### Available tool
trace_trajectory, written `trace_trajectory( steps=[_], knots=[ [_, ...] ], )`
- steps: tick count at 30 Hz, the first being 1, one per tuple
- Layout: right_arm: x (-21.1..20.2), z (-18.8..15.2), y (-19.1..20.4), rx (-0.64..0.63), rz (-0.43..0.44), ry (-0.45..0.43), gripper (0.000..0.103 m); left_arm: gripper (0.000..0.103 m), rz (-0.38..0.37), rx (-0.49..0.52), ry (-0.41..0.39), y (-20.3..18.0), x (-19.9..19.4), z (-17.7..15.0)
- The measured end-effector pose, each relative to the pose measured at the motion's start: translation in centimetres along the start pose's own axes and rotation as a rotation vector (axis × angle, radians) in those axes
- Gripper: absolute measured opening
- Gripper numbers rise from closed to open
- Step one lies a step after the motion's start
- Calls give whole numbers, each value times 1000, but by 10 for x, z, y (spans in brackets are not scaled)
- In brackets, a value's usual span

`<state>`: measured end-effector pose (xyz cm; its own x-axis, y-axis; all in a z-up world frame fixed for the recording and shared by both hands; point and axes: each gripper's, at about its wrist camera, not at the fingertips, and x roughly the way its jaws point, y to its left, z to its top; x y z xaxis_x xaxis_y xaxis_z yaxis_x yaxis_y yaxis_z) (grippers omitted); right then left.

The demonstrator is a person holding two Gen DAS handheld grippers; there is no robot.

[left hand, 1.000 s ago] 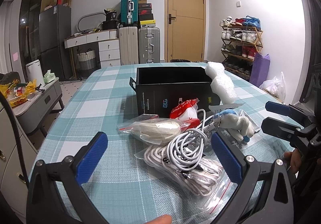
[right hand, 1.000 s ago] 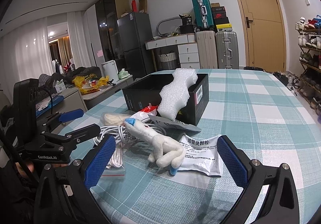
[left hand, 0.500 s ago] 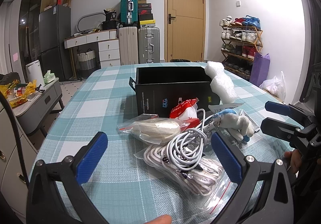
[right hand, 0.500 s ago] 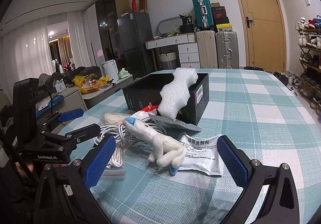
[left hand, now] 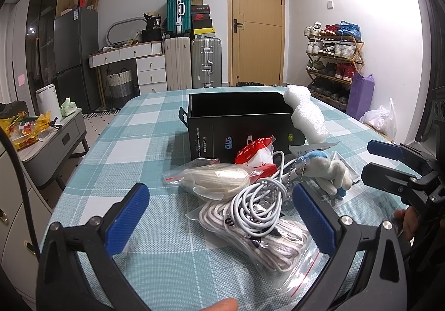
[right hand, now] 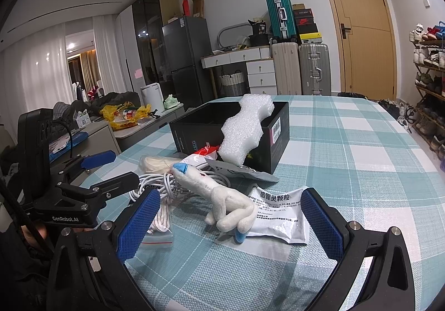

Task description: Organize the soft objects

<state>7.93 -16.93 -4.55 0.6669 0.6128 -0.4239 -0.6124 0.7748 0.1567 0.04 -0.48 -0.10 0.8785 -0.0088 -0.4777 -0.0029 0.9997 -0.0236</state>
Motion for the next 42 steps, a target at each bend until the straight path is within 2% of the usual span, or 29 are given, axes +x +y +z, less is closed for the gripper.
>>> trace_trajectory(
  steps=[16,21,25,28,33,37,39,42],
  knots=[
    [0,-1,0,-1,-4,2,103,103,0,-1,1,0,0,0],
    [3,5,-2,-23,-51,17,102,103,8,10,8,1,2,1],
    [8,11,-5,-10,-62,46,103,103,18,15,15,2,4,3],
    [16,14,-6,14,-35,88,102,103,29,17,24,3,4,5],
    [30,17,-4,39,-13,143,102,103,33,7,-14,8,0,9],
    [42,14,-4,52,4,198,94,103,44,24,-14,8,1,11],
    [47,12,-4,54,11,220,86,103,36,18,-2,10,3,12],
    [53,10,-7,80,21,241,83,103,27,11,21,12,7,13]
  ],
)
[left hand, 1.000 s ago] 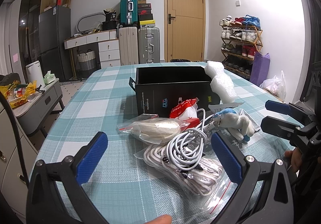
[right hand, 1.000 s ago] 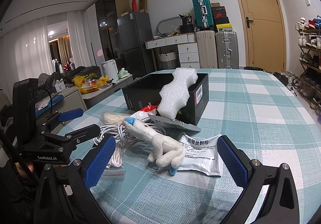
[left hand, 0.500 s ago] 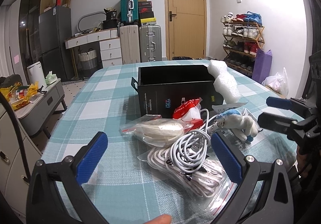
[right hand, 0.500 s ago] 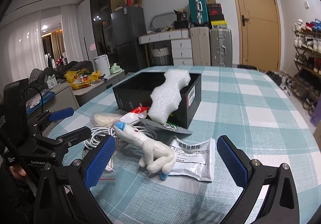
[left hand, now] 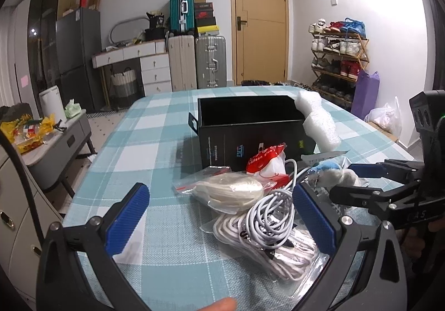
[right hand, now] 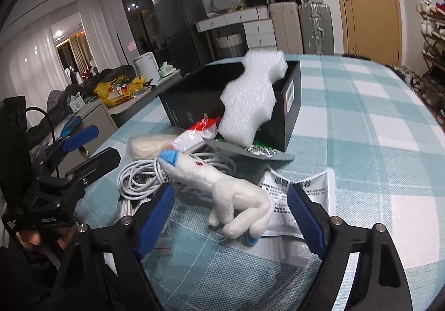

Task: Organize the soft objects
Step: 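Close the right gripper on the white plush toy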

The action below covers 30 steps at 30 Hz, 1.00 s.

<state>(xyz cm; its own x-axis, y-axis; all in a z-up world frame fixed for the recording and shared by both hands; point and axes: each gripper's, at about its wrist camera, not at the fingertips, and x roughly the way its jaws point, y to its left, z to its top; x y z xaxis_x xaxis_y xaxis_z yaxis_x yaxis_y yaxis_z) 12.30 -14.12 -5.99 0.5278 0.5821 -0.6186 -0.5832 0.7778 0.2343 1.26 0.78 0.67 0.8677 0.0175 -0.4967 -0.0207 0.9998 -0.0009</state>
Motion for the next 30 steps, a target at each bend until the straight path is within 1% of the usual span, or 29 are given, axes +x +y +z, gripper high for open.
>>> trace_trajectory(
  steps=[1,2,4,6,8,9,11,12,15,18,24,30],
  knots=[
    [2,0,-1,11,6,8,81,103,-3,-1,1,0,0,0],
    [4,0,-2,17,9,12,76,103,-11,-4,2,1,1,0],
    [6,1,-2,19,11,18,74,103,-32,-12,5,2,2,1],
    [8,0,-2,22,25,28,65,103,-47,-17,7,3,3,1],
    [8,-1,-2,18,27,28,61,103,-43,-13,10,3,3,0],
    [8,-1,-1,13,27,24,55,103,-42,-12,12,3,4,0],
    [7,-2,0,3,29,18,46,103,-43,-9,12,2,3,-1],
    [6,-3,1,-4,25,15,44,103,-42,-9,13,2,4,0],
    [3,-6,4,-22,14,-5,41,103,-39,-4,11,0,3,-1],
    [-4,-7,8,-43,16,-37,39,103,-45,-2,13,0,2,-2],
    [-15,-7,14,-75,15,-97,39,103,-54,-4,28,-2,4,0],
    [-26,-8,19,-73,27,-149,39,103,-57,-57,49,2,12,7]
  ],
)
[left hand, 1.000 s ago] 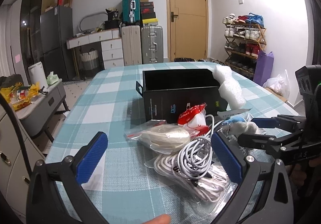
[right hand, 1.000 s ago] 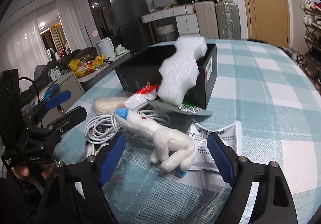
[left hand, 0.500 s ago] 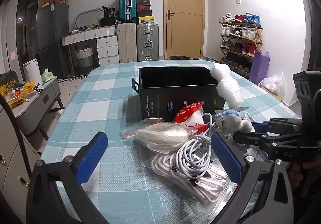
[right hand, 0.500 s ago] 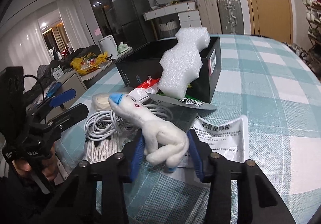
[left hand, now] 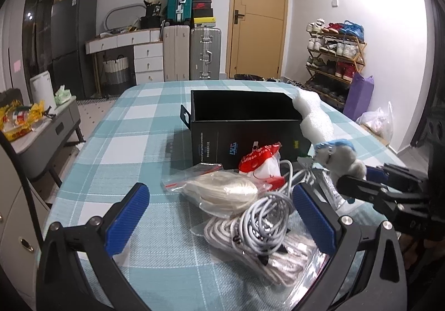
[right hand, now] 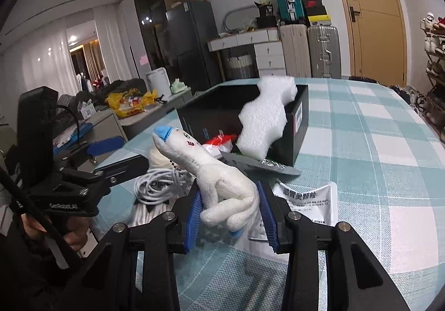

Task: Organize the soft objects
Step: 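Close the right gripper on the white plush toy, then grasp the clear bag of white rope with the left gripper while the right gripper lifts the plush toy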

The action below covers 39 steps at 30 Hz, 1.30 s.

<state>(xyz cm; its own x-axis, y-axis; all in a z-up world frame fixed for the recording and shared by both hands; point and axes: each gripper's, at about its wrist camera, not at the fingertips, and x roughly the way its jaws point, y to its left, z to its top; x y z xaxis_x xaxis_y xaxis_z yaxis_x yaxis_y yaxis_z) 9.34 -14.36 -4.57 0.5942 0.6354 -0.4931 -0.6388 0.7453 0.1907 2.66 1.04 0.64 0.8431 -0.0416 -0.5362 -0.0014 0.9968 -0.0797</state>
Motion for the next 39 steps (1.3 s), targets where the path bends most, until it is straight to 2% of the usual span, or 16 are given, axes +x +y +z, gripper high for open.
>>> trace_trajectory(
  steps=[3,10,15,20,23,25,27,31,34,39],
  knots=[
    [-5,1,2,2,7,-22,39,103,5,-20,16,2,9,5],
    [-11,3,1,3,-7,-46,39,103,36,6,109,-5,38,11],
    [-13,3,0,10,-7,-53,39,103,59,-46,168,11,43,10],
    [-13,5,0,12,0,-51,39,102,45,-97,223,23,50,7],
    [-13,5,-2,14,0,-51,39,92,35,-112,250,24,55,5],
    [-13,5,-2,14,-2,-51,39,75,-12,-134,276,26,57,4],
    [-13,4,-2,13,-5,-53,39,62,-49,-141,287,26,58,5],
    [-13,4,-2,13,-6,-52,39,44,-56,-115,279,19,52,4],
    [-13,4,-2,14,-7,-53,39,35,-55,-103,273,18,49,4],
    [-13,4,-3,15,-9,-59,39,32,-55,-101,249,17,38,4]
  ],
)
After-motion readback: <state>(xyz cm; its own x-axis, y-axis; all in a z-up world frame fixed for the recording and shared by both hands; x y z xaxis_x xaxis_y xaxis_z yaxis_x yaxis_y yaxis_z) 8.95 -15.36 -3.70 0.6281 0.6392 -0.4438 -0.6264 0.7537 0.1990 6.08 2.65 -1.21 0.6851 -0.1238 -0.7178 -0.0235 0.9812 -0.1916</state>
